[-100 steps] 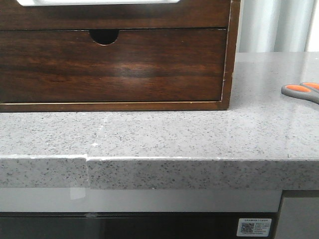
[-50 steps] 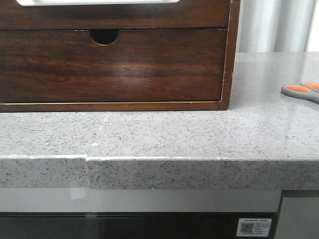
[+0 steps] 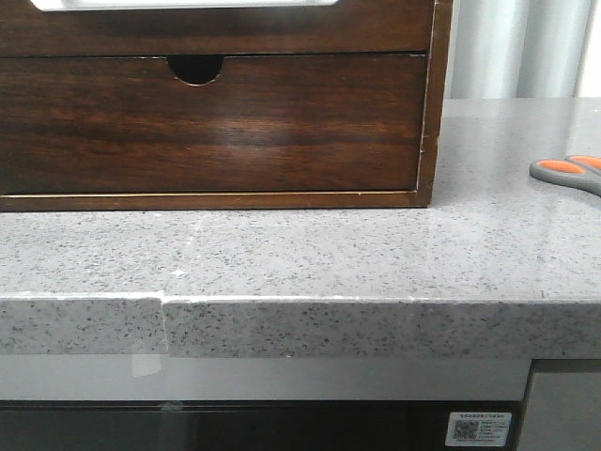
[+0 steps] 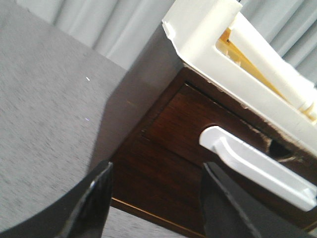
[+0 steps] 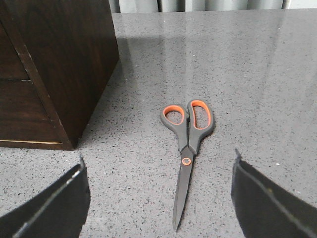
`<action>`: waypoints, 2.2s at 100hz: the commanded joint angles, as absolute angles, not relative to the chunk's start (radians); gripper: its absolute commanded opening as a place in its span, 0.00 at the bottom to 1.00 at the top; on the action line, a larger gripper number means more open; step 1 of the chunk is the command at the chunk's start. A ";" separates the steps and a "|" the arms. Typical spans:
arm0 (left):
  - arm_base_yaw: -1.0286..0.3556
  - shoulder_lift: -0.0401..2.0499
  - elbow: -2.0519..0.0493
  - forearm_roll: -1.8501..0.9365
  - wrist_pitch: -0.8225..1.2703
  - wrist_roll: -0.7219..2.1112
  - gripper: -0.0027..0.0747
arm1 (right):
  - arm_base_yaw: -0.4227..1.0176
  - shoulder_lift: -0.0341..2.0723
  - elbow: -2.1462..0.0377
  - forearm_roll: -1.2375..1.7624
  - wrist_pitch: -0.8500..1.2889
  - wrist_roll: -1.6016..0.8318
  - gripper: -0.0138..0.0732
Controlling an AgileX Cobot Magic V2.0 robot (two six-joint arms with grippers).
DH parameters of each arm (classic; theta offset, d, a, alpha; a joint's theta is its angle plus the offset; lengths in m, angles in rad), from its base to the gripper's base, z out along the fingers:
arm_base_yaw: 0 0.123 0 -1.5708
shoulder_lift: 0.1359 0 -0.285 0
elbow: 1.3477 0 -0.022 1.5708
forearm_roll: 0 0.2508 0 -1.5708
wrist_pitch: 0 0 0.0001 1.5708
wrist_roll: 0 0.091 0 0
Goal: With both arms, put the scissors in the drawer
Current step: 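Close the left gripper around the white drawer handle, then pull the drawer open toward the robot with the left gripper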
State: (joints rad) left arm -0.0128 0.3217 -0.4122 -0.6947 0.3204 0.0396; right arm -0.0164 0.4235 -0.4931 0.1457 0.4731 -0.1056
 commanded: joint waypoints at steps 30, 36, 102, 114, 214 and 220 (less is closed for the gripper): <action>-0.016 0.570 -0.439 -1.234 0.385 0.279 0.51 | -0.016 0.437 -0.529 0.150 0.389 -0.110 0.77; -0.016 0.607 -0.439 -1.352 0.409 0.373 0.51 | -0.016 0.437 -0.529 0.150 0.389 -0.110 0.77; -0.016 1.083 -0.588 -1.868 0.863 0.822 0.51 | -0.016 0.437 -0.529 0.150 0.372 -0.110 0.77; -0.016 1.125 -0.646 -1.868 0.897 0.822 0.51 | -0.016 0.437 -0.529 0.150 0.368 -0.110 0.77; -0.106 1.294 -0.814 -1.868 0.930 0.822 0.46 | -0.016 0.437 -0.529 0.150 0.323 -0.110 0.77; -0.106 1.294 -0.816 -1.868 0.930 0.822 0.40 | -0.016 0.437 -0.529 0.150 0.323 -0.110 0.77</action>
